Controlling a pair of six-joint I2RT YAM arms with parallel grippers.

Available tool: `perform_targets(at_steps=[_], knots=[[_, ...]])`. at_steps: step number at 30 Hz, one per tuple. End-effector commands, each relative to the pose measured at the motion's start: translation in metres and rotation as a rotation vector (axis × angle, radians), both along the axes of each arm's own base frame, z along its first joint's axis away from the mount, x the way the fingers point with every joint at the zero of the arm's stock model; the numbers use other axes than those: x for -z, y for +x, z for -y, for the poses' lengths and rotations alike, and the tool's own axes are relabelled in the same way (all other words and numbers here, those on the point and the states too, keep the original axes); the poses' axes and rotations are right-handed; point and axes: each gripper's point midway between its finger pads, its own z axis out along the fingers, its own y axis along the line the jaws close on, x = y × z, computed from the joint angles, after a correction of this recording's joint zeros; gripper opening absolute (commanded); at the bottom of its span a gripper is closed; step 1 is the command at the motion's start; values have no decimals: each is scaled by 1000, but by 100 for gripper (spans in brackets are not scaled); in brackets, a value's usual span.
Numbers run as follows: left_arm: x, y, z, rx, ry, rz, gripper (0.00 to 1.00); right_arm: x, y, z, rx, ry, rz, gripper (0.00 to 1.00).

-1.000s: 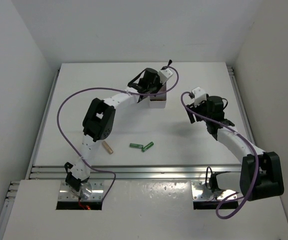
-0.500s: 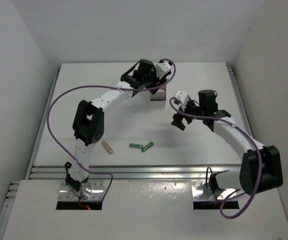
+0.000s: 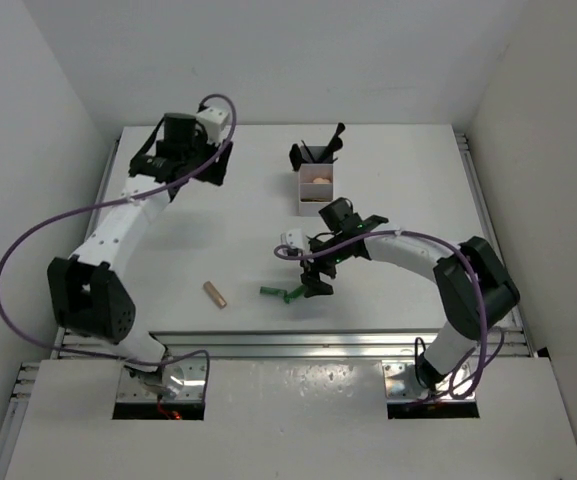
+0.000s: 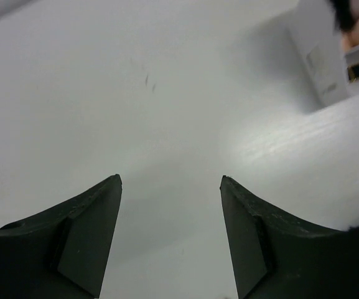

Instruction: Organize the makeup

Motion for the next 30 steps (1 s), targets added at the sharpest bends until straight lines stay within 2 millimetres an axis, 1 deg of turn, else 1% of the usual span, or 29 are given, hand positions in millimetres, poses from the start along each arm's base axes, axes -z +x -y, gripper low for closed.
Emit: perform_targets(at_steps=[1, 2, 3, 4, 5, 6, 7, 8, 9, 10, 12, 13, 14, 15, 16, 17, 19, 20, 22, 24, 25, 26, 27, 28, 30], knots=[[24, -39, -36, -95, 1, -91, 71, 0, -3, -18, -125, -6, 55, 84], [26, -45, -44, -118, -7, -94, 71, 6, -6, -21, -142, -22, 47, 84], [17, -53, -59, -150, -14, -70, 71, 10, -7, -25, -155, -28, 38, 84], [28, -62, -64, -167, -18, -96, 71, 12, -7, -26, -163, -35, 38, 82], [29, -67, -67, -175, -13, -93, 71, 18, -7, -25, -168, -48, 34, 81], [24, -74, -71, -169, 11, -71, 71, 21, -4, -24, -176, -69, 45, 78], [35, -82, -72, -163, 26, -92, 71, 30, -6, -18, -177, -111, 33, 78], [36, -85, -73, -163, 25, -88, 71, 32, -5, -15, -181, -138, 46, 77], [37, -85, -76, -172, 22, -78, 71, 35, -4, -14, -178, -153, 48, 74], [43, -88, -74, -162, 16, -83, 71, 40, -6, -13, -188, -167, 53, 73], [43, -85, -75, -180, -15, -74, 71, 45, -6, -13, -189, -170, 60, 69], [43, -85, -73, -177, -29, -78, 71, 50, -8, -14, -192, -175, 52, 69], [41, -84, -71, -168, -37, -70, 71, 50, -4, -20, -180, -157, 67, 67], [41, -84, -71, -168, -37, -70, 71, 54, -4, -21, -179, -160, 64, 64], [46, -85, -71, -168, -35, -80, 71, 59, -3, -24, -185, -160, 70, 63], [51, -87, -71, -168, -33, -91, 71, 60, -2, -32, -197, -154, 93, 60], [53, -90, -72, -156, -15, -90, 71, 67, -1, -36, -203, -163, 101, 54], [58, -92, -73, -156, -12, -102, 71, 70, -2, -36, -204, -174, 99, 51], [59, -94, -75, -158, 5, -98, 71, 75, -5, -30, -203, -194, 86, 42], [62, -95, -78, -157, 23, -104, 71, 76, -13, -21, -239, -225, 84, 30], [66, -96, -78, -150, 36, -110, 71, 77, -16, -17, -255, -234, 84, 18], [66, -96, -78, -150, 36, -110, 71, 75, -24, -8, -274, -260, 58, 13], [70, -98, -79, -149, 37, -119, 71, 75, -23, -5, -305, -270, 74, 8], [70, -98, -79, -149, 37, -119, 71, 71, -24, -4, -317, -273, 77, 0], [70, -99, -74, -118, 29, -120, 71, 68, -28, 3, -328, -293, 78, 0]])
